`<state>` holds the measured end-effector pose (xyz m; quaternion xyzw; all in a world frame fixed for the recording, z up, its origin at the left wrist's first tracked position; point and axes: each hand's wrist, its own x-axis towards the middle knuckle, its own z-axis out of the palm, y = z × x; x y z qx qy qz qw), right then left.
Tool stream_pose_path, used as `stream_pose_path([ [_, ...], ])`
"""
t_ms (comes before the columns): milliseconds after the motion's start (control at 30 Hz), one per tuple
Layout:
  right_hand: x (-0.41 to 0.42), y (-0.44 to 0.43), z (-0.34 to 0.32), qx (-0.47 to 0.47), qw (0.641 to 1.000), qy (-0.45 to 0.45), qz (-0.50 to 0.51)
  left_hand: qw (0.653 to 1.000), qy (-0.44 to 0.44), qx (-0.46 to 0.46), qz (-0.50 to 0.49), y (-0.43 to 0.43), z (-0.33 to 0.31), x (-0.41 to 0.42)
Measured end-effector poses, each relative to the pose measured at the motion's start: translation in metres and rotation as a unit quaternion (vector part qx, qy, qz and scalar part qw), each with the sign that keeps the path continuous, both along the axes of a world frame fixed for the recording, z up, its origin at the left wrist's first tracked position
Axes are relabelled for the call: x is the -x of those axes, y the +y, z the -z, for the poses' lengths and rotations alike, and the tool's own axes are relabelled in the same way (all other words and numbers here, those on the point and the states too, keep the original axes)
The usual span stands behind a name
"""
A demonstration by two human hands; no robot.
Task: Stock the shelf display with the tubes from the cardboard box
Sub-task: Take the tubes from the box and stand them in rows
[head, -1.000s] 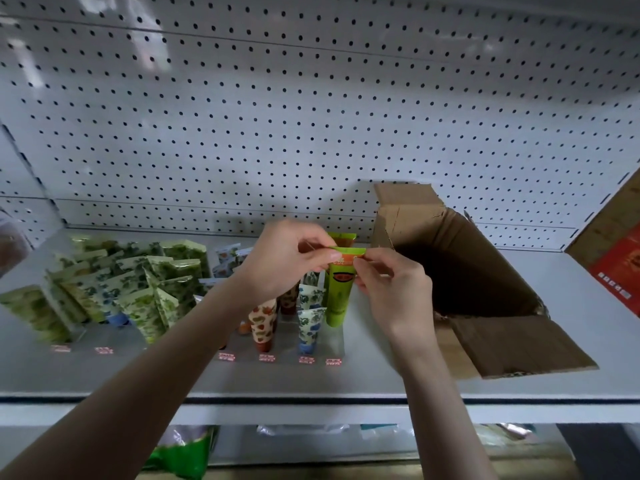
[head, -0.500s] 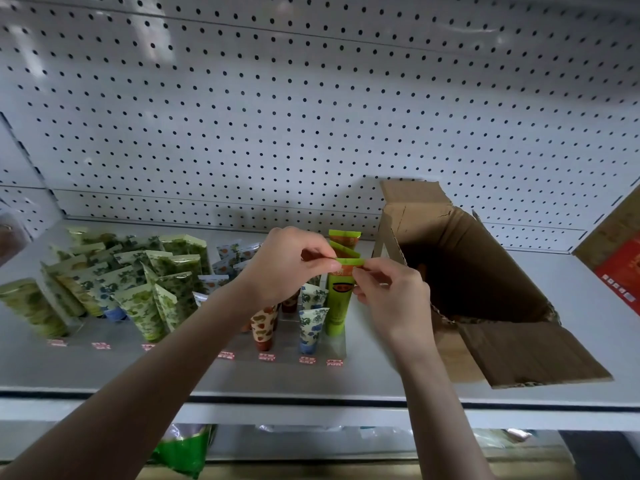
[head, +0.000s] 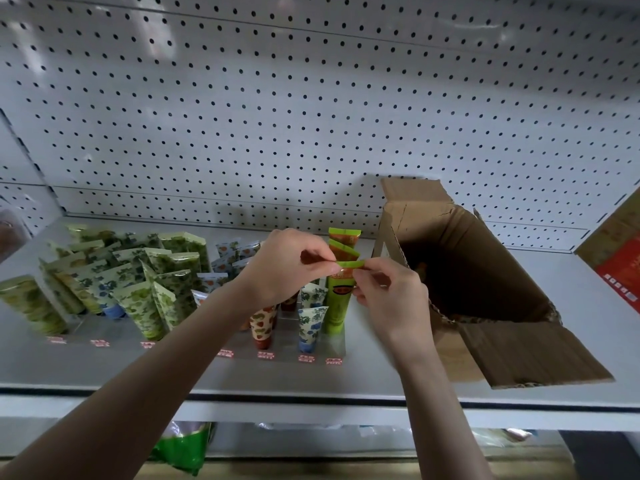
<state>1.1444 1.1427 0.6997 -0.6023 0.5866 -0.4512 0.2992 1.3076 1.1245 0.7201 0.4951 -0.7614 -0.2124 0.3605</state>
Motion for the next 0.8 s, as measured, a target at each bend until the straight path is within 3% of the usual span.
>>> stream_pose_path([
  [467, 0.001, 0.005, -0.002, -0.010, 1.000, 0.007, -0.002, 1.000, 0.011, 0.001, -0.001, 0.007, 0.000, 0.003],
  [800, 0.008, 0.018, -0.018, 0.010, 1.000, -0.020, -0.002, 0.996, 0.062, -0.004, -0.057, 0.012, -0.014, 0.007],
])
